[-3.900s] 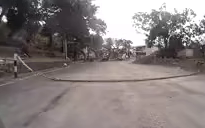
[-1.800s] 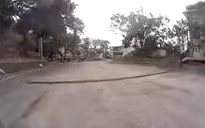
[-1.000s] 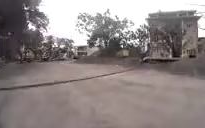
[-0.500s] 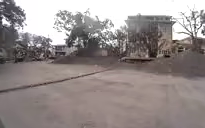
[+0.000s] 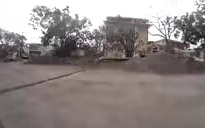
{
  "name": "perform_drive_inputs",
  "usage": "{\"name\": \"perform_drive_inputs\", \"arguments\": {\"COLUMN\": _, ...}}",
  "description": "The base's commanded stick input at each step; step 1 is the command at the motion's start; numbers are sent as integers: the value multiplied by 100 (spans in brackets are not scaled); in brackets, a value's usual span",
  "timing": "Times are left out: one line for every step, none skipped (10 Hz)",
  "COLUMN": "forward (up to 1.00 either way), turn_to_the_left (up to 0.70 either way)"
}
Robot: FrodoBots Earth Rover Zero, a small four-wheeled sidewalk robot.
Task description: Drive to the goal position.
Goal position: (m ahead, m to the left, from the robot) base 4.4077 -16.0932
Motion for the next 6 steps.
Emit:
{"name": "perform_drive_inputs", "arguments": {"forward": 0, "turn_to_the_left": -45}}
{"name": "perform_drive_inputs", "arguments": {"forward": 0, "turn_to_the_left": -45}}
{"name": "perform_drive_inputs", "arguments": {"forward": 0, "turn_to_the_left": -45}}
{"name": "perform_drive_inputs", "arguments": {"forward": 0, "turn_to_the_left": -45}}
{"name": "perform_drive_inputs", "arguments": {"forward": 0, "turn_to_the_left": -45}}
{"name": "perform_drive_inputs", "arguments": {"forward": 0, "turn_to_the_left": -45}}
